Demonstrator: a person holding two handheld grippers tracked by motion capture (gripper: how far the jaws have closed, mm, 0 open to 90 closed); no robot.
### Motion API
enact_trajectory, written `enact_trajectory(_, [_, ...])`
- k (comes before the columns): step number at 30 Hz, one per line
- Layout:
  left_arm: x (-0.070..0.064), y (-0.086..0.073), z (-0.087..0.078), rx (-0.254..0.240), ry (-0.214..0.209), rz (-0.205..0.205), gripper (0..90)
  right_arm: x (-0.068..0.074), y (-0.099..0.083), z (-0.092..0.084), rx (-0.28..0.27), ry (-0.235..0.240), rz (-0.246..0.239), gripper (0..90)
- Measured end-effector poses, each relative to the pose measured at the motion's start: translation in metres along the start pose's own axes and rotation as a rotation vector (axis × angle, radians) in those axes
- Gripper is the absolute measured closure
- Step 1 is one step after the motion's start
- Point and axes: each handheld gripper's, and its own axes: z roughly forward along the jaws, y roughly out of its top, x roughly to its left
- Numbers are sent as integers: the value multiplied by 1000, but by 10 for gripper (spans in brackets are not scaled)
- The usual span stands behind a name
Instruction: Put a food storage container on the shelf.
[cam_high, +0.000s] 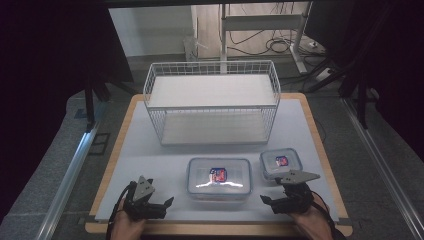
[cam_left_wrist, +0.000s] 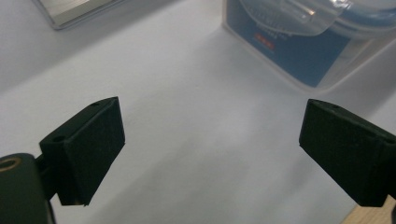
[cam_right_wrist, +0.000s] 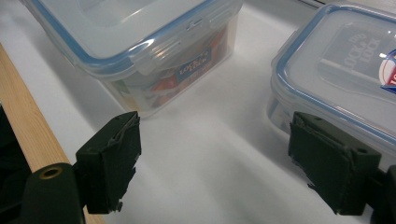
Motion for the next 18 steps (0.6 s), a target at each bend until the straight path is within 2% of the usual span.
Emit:
enact_trajectory(3, [1, 2, -1, 7, -22, -24, 72, -1, 1, -1, -9, 7, 14, 158])
enact_trajectory(7, [1, 7, -2, 16, -39, -35, 73, -2, 3, -2, -28, 25, 34, 130])
enact_trajectory(13, [2, 17, -2, 20, -87, -41, 71, -1, 9, -1, -50, 58, 55, 109])
enact_trajectory(16, [4, 27, -2, 11, -139, -63, 61, -1, 15, -1, -55, 61, 48, 90])
enact_trajectory(18, [4, 33, 0, 17, -157, -68, 43, 1, 20, 1, -51, 76, 55, 63])
